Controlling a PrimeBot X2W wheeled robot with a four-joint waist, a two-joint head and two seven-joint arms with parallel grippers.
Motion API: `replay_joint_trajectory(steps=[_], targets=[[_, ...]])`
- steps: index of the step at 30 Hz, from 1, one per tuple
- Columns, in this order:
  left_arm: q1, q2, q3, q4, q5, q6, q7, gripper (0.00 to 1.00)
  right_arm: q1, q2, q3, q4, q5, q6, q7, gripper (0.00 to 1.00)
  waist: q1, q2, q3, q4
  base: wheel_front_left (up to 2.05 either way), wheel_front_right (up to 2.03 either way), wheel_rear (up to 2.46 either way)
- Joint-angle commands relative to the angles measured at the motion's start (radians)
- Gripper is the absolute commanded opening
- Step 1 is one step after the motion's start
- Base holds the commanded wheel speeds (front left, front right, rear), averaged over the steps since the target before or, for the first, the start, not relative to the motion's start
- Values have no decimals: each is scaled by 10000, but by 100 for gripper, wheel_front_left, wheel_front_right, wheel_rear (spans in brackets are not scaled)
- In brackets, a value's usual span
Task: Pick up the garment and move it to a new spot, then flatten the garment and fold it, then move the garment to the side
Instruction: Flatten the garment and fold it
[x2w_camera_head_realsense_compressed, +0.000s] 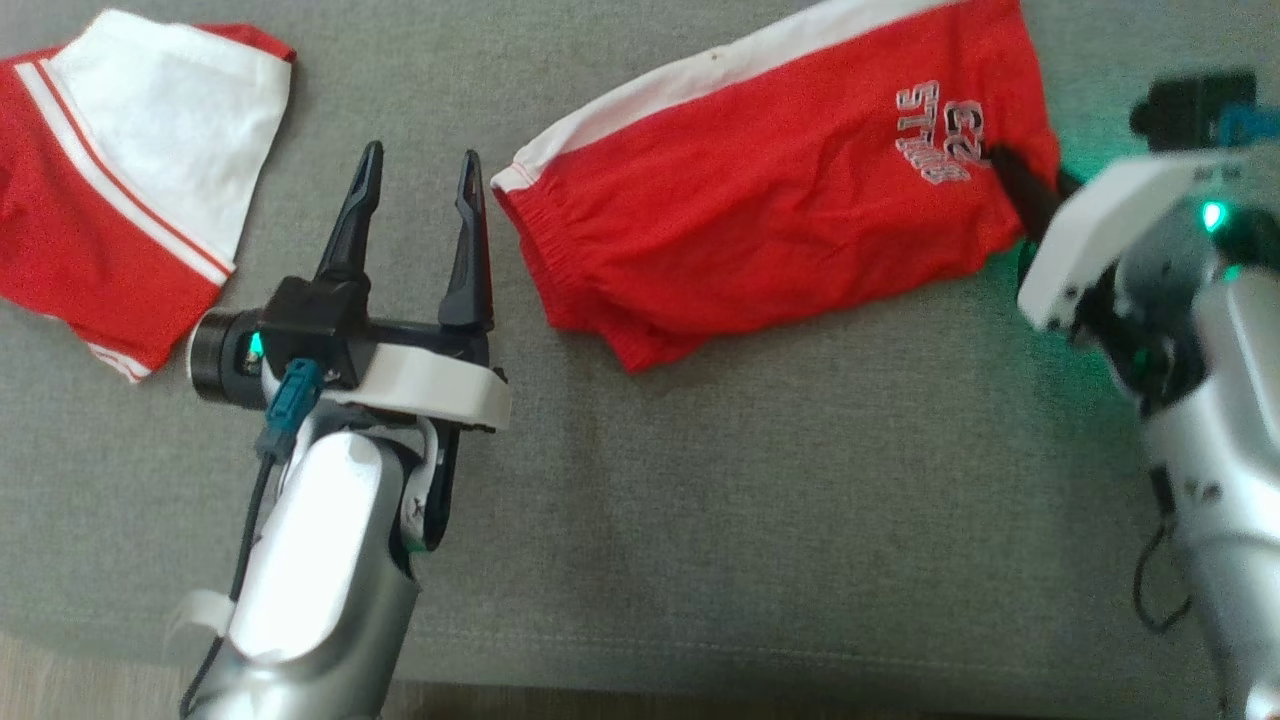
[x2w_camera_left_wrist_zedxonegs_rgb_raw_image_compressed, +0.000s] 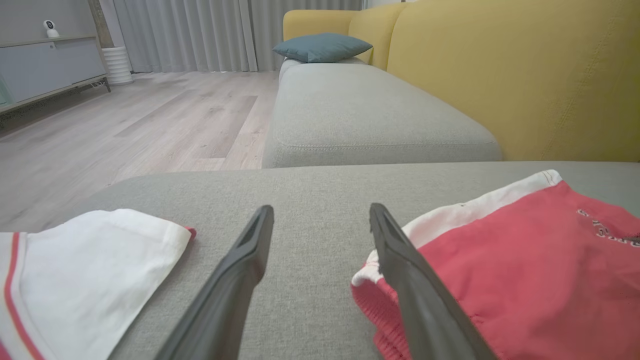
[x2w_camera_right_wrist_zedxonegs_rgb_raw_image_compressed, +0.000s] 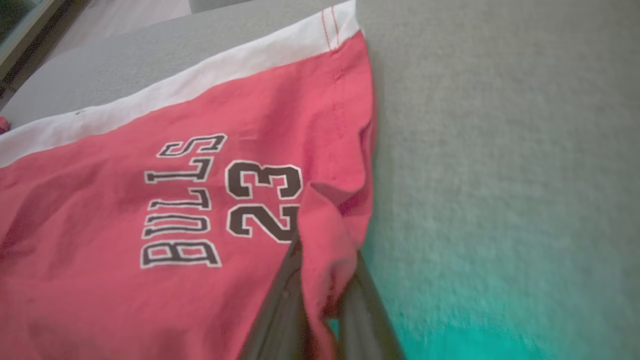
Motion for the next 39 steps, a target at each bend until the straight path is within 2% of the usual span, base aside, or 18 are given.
replay_joint_trajectory(steps=[1,13,19,25,30,34,39], targets=[[25,88,386,-271,84,-37,-59,100,829,159,-25,-366,33,39,-280,0,0,0,-194,-100,0,0,0],[823,134,396,-87,67,-97,-59,100,4231,973,-1753,-2111,-244,39,-1755,0,0,0,-1240,-577,0,0,0],[1130,178,378,34,-45,-76,-39,100,5146,1401,-2519,-2626,-571,39,-1582,0,0,0,-1596,-680,0,0,0],[1269,192,265,-37,-60,-53,83,100,5176,1499,-2716,-3009,-1045,39,-1217,0,0,0,-1711,-726,0,0,0],[1283,198,175,-76,-79,-45,146,100,4488,1433,-2057,-3577,-1591,39,-800,0,0,0,-1799,-699,0,0,0],[1286,186,54,-33,-99,-60,151,100,3437,1440,-331,-4104,-1844,39,-305,0,0,0,-1937,-563,0,0,0],[1280,160,-78,48,-115,-64,143,100,2626,1811,1536,-4091,-1523,39,-178,0,0,0,-2036,-308,0,0,0]])
